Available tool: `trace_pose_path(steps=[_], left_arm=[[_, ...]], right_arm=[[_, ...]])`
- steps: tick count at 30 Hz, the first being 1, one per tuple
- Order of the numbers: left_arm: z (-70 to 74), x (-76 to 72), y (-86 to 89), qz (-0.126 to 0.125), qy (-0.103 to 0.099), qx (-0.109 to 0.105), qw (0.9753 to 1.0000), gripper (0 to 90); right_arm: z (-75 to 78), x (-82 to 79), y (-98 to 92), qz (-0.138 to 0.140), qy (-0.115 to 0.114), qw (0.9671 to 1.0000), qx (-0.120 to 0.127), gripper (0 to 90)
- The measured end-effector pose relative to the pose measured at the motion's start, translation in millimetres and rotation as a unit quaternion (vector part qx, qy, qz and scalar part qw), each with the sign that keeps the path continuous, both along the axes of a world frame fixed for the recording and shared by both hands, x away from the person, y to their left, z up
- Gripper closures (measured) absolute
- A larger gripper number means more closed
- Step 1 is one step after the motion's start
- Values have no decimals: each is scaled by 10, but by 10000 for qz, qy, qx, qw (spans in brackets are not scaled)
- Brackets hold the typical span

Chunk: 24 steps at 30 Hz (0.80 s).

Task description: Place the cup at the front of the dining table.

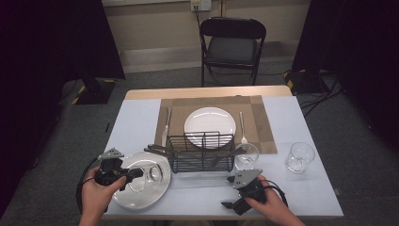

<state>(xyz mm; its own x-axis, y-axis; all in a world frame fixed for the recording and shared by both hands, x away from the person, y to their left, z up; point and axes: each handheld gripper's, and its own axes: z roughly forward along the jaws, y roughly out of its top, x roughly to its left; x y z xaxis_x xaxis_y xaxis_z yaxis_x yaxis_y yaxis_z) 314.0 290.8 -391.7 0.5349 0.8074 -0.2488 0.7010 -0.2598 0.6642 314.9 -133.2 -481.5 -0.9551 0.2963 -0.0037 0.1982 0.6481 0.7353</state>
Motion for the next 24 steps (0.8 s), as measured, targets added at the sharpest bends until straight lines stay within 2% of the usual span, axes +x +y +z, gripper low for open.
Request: trace_pose_path(steps=[24], left_arm=[[-32,179,99,249,-33,21,9997,854]], right_arm=[[0,0,0,1,0,10000,1,139]])
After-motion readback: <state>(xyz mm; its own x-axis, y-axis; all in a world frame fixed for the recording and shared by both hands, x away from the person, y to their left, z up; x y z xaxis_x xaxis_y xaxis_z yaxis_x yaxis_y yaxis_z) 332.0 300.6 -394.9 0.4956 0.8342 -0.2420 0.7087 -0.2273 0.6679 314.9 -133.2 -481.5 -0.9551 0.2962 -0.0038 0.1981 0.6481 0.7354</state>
